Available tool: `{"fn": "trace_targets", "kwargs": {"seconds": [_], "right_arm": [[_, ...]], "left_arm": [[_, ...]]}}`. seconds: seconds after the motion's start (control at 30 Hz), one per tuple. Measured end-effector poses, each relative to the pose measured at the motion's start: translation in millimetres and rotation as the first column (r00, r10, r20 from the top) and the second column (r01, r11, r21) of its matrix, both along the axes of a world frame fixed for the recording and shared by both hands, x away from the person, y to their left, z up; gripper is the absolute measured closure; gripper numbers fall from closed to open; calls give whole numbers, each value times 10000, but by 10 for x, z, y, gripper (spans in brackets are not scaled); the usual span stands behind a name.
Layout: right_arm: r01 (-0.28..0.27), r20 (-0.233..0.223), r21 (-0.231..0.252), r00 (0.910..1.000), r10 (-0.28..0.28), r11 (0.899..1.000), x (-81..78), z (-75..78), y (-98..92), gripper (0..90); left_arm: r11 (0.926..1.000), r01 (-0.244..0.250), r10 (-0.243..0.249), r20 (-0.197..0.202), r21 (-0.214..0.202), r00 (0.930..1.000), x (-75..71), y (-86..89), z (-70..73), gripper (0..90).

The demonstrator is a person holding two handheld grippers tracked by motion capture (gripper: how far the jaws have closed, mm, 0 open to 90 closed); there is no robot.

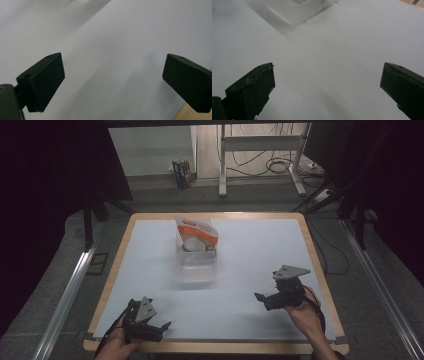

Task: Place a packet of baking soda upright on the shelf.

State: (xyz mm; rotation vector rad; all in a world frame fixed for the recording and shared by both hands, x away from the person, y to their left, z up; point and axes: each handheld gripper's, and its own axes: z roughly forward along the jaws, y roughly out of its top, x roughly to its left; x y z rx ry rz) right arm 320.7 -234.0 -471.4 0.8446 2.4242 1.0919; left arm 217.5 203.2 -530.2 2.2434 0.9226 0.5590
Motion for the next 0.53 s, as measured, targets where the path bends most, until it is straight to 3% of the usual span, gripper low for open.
{"fn": "trace_targets", "kwargs": {"seconds": [0.33, 0.53], "right_arm": [[504, -297, -361, 9982, -515, 9981, -105, -187, -196, 0], [581, -326, -405, 9977, -594, 9975, -99, -201, -209, 0]], "left_arm": [[10000, 21, -21, 2, 7, 10000, -2, 1, 0, 41], [10000, 32, -32, -3, 0, 10000, 1, 0, 2, 41]]}}
